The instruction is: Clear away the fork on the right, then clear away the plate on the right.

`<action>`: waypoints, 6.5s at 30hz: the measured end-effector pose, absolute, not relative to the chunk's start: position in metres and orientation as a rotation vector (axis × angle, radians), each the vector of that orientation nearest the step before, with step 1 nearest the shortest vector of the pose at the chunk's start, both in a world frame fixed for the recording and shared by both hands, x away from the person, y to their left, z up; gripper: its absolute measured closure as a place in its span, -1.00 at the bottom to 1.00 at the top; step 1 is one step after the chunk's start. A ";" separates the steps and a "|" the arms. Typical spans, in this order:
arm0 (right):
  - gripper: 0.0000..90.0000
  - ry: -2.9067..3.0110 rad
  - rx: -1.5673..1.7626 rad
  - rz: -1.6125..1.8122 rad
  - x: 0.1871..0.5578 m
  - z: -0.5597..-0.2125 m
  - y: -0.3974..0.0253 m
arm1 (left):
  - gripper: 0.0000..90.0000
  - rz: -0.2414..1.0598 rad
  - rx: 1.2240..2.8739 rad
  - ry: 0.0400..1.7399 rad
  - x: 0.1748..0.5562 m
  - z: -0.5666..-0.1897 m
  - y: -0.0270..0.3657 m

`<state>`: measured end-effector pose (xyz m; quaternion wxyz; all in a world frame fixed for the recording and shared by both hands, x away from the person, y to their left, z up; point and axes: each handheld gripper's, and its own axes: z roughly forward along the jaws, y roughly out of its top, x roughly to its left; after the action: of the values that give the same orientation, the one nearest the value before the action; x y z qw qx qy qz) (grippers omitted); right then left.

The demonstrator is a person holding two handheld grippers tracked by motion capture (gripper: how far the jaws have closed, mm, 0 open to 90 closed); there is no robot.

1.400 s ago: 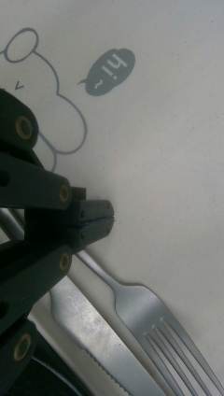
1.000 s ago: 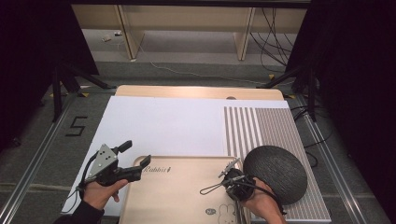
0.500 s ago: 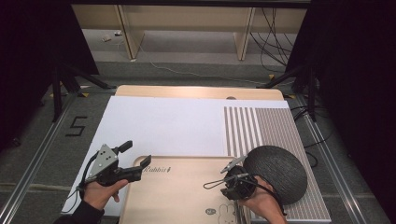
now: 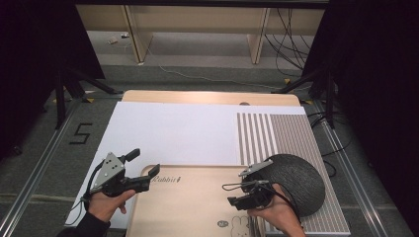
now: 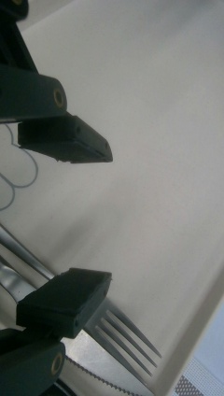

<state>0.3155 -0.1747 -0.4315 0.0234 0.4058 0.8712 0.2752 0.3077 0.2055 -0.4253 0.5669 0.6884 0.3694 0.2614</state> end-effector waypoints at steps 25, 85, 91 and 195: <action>-0.44 2.546 1.323 1.032 0.317 -0.415 -0.209 | -0.65 0.616 1.619 0.873 0.310 -0.425 0.204; -0.45 2.143 1.713 1.114 0.306 -0.414 -0.321 | -0.65 0.610 1.610 0.873 0.309 -0.425 0.206; -0.45 2.115 1.743 1.127 0.300 -0.417 -0.331 | -0.65 0.611 1.608 0.873 0.309 -0.425 0.206; -0.30 1.891 2.220 1.186 0.293 -0.468 -0.418 | -0.65 0.609 1.617 0.866 0.309 -0.426 0.204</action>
<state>0.2929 -0.4176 -0.4682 -0.0034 0.7052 0.6006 0.3768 0.3092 0.2037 -0.4256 0.5685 0.6884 0.3685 0.2592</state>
